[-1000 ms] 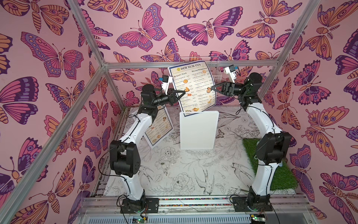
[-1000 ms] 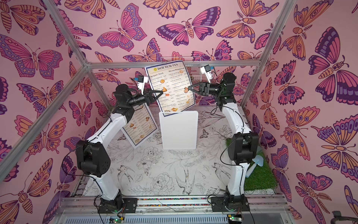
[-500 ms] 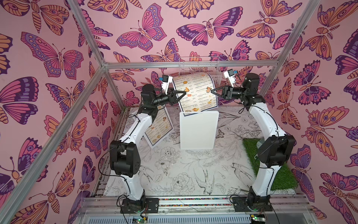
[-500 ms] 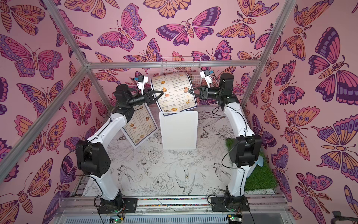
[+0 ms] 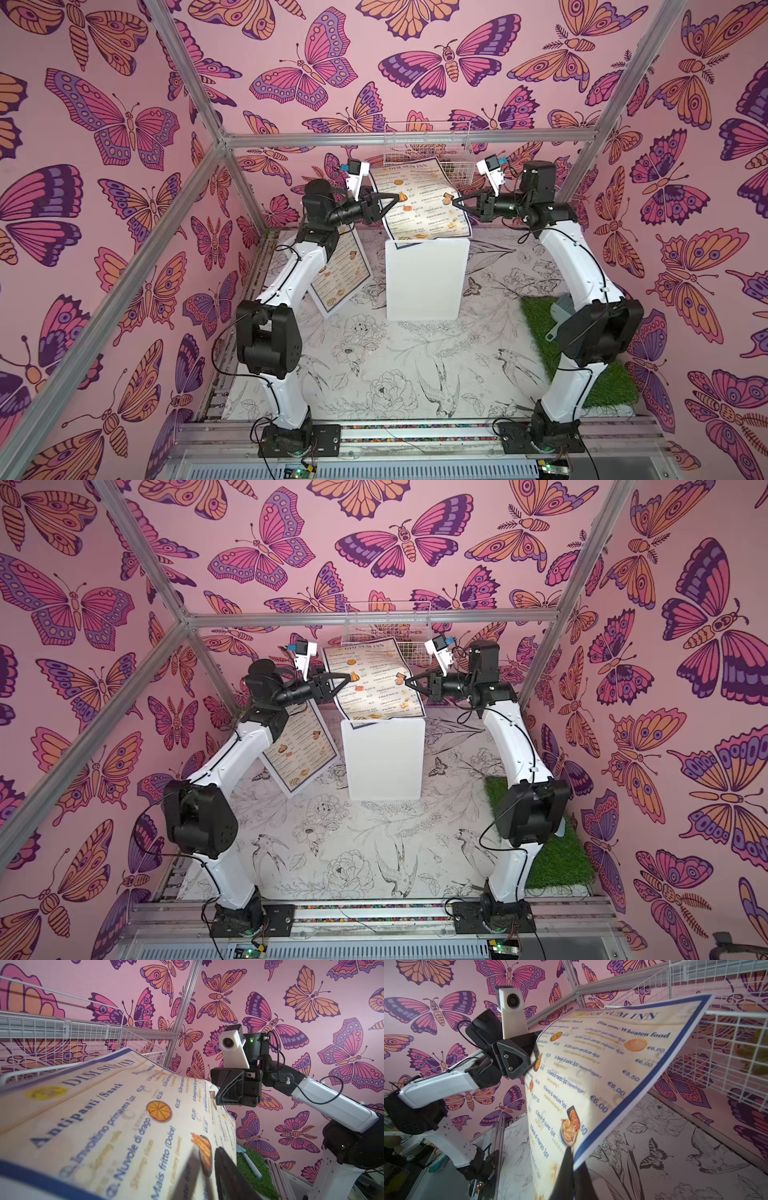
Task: Insert the menus into the narrow rack
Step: Insert the menu into the narrow rack.
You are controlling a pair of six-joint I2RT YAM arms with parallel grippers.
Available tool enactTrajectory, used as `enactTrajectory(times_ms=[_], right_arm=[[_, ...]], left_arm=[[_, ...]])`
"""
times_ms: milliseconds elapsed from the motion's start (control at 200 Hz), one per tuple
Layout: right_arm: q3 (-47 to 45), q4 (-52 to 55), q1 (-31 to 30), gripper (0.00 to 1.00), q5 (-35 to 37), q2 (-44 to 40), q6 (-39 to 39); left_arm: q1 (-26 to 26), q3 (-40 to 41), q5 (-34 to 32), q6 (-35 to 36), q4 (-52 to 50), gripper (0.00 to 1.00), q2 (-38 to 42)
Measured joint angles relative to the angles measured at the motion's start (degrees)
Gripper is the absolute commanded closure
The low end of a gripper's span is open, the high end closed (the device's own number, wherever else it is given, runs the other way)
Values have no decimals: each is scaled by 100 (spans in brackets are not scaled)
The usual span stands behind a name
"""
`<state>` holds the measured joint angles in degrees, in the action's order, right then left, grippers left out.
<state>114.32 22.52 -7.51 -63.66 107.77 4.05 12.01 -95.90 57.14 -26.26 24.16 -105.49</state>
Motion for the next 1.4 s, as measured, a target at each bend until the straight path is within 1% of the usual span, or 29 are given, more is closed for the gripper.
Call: enactTrajectory(times_ms=[115,340,426,616,786,1212,1397], right_arm=[[-11,31,-74,99,275,0,-138],[-131,-380,-173,93,695,-20,-103],[-157,-503,-181,93,822,-20,-92],[-221,-664,-192,95,863,-28,-85],[-605,-855,-195,96,872,-136,-42],[-1270,-1836,-247,97,1110,-560,612],[-1578,-2063,-256,97,1213,-697,717]], left_arm=[[0,-13,-20,-2,-2,50,-66],[0,-72,-98,-2,-4,50,-136],[0,-105,-111,-15,-2,50,-138],[0,-136,-125,-17,-2,50,-140],[0,-136,-131,-17,-2,50,-151],[-2,-286,-212,-20,-20,50,-155],[-4,-339,-232,-24,-22,51,-223]])
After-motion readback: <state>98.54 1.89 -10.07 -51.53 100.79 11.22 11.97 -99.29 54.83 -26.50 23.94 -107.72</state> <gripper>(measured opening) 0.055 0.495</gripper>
